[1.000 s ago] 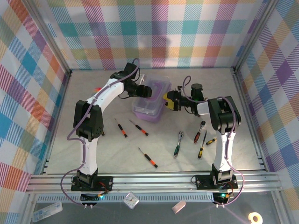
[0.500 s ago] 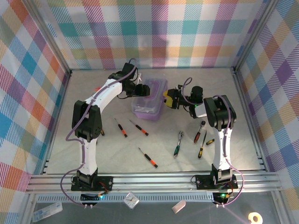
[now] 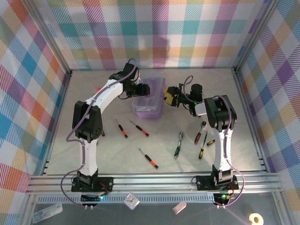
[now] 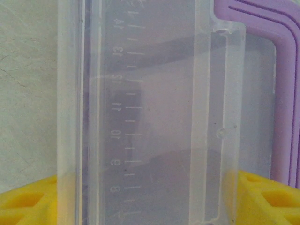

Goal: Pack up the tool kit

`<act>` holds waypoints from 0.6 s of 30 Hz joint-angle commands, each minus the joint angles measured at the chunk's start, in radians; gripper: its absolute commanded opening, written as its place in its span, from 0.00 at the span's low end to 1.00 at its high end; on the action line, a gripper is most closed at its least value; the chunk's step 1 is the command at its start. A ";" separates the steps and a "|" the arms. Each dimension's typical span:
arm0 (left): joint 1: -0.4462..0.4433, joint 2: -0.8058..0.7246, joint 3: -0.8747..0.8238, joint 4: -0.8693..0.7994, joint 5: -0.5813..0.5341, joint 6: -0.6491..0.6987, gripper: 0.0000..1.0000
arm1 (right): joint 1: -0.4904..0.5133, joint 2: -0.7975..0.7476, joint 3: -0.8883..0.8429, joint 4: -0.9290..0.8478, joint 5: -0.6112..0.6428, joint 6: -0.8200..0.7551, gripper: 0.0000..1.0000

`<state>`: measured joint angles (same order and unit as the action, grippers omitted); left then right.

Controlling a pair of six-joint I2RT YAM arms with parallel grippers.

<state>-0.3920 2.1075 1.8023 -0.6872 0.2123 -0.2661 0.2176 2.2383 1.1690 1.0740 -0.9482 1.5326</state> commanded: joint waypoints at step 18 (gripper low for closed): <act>-0.016 0.255 -0.153 -0.363 -0.352 0.054 0.00 | -0.078 -0.300 0.086 0.337 0.030 0.084 0.51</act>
<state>-0.4015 2.1139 1.7988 -0.6388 0.1356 -0.3031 0.1776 2.2284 1.1843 1.0393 -0.8753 1.5848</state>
